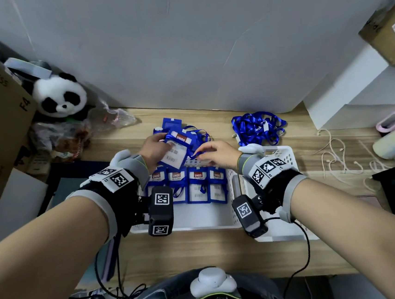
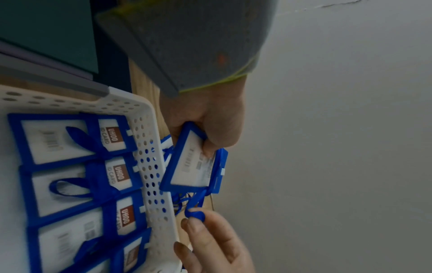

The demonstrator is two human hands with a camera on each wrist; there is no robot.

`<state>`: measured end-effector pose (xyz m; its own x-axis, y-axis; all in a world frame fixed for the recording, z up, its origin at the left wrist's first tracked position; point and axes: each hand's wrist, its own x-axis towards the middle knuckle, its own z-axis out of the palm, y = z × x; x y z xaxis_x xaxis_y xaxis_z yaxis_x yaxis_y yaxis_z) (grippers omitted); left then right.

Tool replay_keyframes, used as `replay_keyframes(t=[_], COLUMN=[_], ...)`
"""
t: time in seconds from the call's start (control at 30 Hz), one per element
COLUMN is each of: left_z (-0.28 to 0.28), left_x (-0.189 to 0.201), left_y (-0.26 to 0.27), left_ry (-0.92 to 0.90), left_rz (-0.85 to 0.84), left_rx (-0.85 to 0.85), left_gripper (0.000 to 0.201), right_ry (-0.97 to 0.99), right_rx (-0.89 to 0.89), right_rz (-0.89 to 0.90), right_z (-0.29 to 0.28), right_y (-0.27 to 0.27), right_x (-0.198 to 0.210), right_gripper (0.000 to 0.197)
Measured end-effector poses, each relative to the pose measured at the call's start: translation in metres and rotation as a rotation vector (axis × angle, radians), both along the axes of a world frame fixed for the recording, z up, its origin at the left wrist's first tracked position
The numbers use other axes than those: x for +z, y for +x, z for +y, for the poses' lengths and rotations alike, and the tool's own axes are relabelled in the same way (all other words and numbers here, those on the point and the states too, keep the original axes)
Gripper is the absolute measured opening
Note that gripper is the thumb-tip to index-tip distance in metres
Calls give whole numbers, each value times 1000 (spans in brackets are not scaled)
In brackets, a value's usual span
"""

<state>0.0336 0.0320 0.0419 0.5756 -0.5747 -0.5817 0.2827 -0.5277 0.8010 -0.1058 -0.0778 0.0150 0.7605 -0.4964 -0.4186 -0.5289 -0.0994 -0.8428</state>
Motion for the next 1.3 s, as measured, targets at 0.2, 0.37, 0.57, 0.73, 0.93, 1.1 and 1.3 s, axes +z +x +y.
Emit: replay_keyframes(t=[0.2,0.37,0.57,0.73,0.93,1.1,1.3], left_z=[11,24,42,45,48,49,45], left_x=[-11,-15,-28,-34,-45,-52,-56], left_y=[8,4,19,30,37,40,44], left_ry=[-21,-18,49,67,70,56,41], left_rz=[148,213,129,101,135,170,167], left_rx=[8,-74,-98,-65,-79,-66,-22], left_gripper=[43,27,37,24,22,18,19], right_ry=[398,307,337,256,312,216,222], right_rx=[-238,-216,-173,-4,28,49,27], right_rz=[122,30,137,313,415,426,378], right_z=[2,16,37,61,79,83,83], right_y=[8,21,33,43,57,64,61], right_x=[-1,-16,-37,-51,-69,-85,-96], right_gripper=[29,32,39,30,30,13,15])
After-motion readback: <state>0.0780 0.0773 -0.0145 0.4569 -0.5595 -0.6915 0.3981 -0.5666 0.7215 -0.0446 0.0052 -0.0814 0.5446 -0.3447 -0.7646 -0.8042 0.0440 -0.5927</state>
